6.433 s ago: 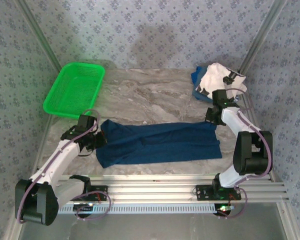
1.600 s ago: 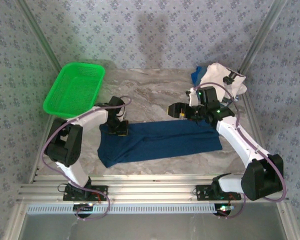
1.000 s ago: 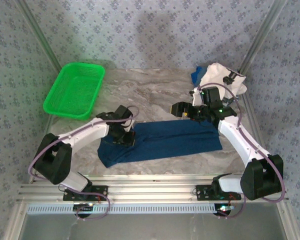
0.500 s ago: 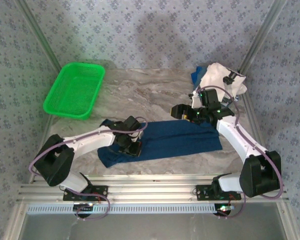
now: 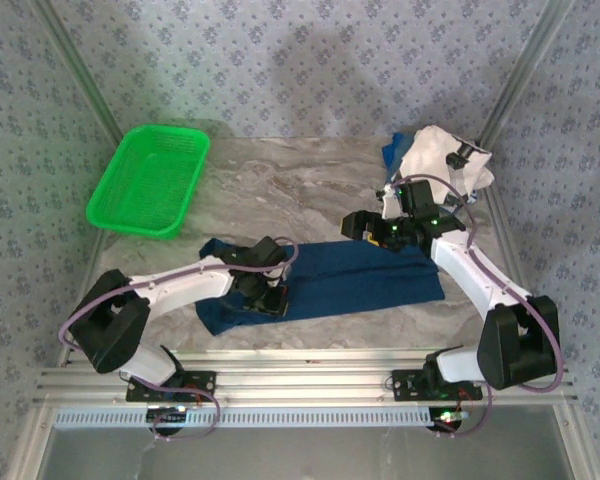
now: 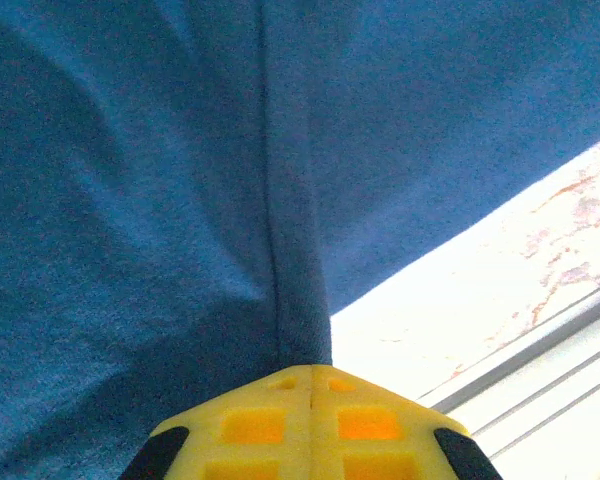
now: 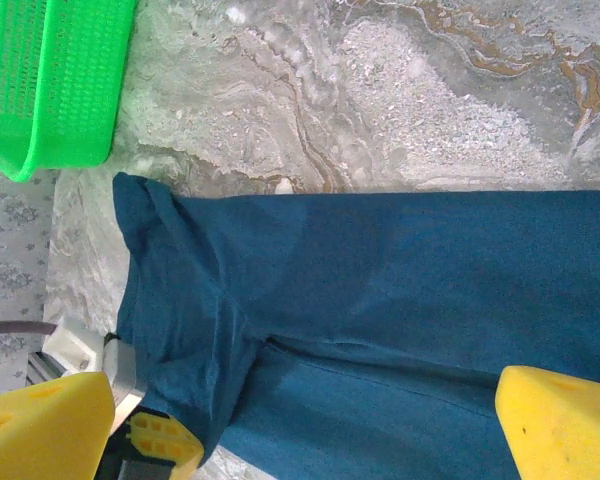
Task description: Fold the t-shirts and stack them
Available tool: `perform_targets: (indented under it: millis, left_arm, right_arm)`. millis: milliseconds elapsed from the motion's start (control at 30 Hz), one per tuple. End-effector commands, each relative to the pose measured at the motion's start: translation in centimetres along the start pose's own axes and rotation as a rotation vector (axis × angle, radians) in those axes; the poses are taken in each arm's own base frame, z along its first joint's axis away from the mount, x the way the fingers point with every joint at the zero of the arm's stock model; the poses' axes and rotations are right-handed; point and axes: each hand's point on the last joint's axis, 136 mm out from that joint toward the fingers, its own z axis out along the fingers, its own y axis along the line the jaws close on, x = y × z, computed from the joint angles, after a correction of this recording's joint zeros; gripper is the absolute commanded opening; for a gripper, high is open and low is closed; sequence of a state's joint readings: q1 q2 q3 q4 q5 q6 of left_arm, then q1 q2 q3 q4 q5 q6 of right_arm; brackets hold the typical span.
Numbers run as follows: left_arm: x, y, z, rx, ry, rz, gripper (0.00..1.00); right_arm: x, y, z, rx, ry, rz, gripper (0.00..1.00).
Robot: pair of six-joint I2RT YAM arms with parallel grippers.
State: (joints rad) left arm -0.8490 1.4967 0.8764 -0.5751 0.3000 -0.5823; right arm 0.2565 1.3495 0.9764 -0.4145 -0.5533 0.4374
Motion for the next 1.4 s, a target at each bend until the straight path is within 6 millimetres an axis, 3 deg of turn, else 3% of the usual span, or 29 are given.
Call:
perform_targets:
  millis: [0, 133, 167, 233, 300, 400, 500, 600, 667, 733, 867, 933, 1000, 1033, 1133, 1200, 1367]
  left_arm:
    - [-0.3, -2.1, 0.2, 0.046, 0.006, -0.008, 0.0]
    - [0.1, -2.3, 1.1, 0.036, 0.022, -0.023, 0.03]
    - [0.3, -2.1, 1.2, 0.031, 0.025, -0.028, 0.08]
    - [0.4, -1.7, 1.2, 0.009, 0.018, -0.045, 0.32]
    - [0.0, -0.9, 0.3, -0.038, -0.009, -0.054, 0.48]
    - [-1.6, -1.2, -2.1, -0.01, -0.086, -0.088, 0.63]
    - [-3.4, -0.4, -5.3, 0.001, -0.196, -0.159, 0.67]
    - [-3.5, 3.7, -7.0, -0.058, -0.259, -0.318, 0.68]
    - [-2.3, 7.0, -7.2, -0.137, -0.25, -0.42, 0.66]
    - [-2.0, 9.1, -7.2, -0.163, -0.266, -0.496, 0.62]
    - [-2.1, 12.6, -6.0, -0.214, -0.303, -0.621, 0.53]
    - [-2.0, 14.5, -4.9, -0.24, -0.321, -0.686, 0.52]
    - [-1.6, 16.6, -4.2, -0.289, -0.318, -0.75, 0.48]
    - [-1.6, 17.3, -4.2, -0.321, -0.322, -0.761, 0.47]
    - [-1.9, 19.4, -4.2, -0.394, -0.32, -0.776, 0.46]
    - [-3.1, 20.2, -4.0, -0.408, -0.311, -0.765, 0.46]
    - [-8.3, 21.6, -3.2, -0.426, -0.28, -0.722, 0.45]
  right_arm:
    - [0.5, -0.7, 0.5, 0.016, 0.014, 0.023, 1.0]
    - [0.9, -0.9, 0.9, 0.016, 0.03, 0.032, 1.0]
    - [0.9, -0.8, 0.9, 0.014, 0.033, 0.034, 1.0]
    - [1.0, -0.8, 1.1, 0.014, 0.037, 0.034, 1.0]
    - [1.3, -0.7, 1.2, 0.019, 0.049, 0.03, 1.0]
    - [2.0, -0.8, 1.7, 0.034, 0.08, 0.032, 1.0]
    - [3.0, -0.6, 2.5, 0.036, 0.122, 0.035, 1.0]
    - [4.5, 0.5, 4.1, 0.029, 0.194, 0.018, 1.0]
    - [5.5, 1.3, 5.6, 0.031, 0.246, 0.004, 0.99]
    - [6.4, 1.9, 7.3, 0.04, 0.299, 0.005, 0.96]
    - [7.8, 3.6, 11.0, 0.048, 0.385, -0.005, 0.75]
    - [8.2, 2.9, 12.3, 0.116, 0.421, 0.002, 0.63]
    - [9.1, 0.0, 13.1, 0.232, 0.454, 0.08, 0.46]
    - [9.4, -1.4, 13.1, 0.278, 0.456, 0.112, 0.43]
    - [10.6, -6.4, 11.3, 0.485, 0.444, 0.178, 0.44]
    - [10.5, -8.5, 10.0, 0.565, 0.408, 0.202, 0.47]
    - [10.4, -10.5, 7.6, 0.616, 0.312, 0.274, 0.5]
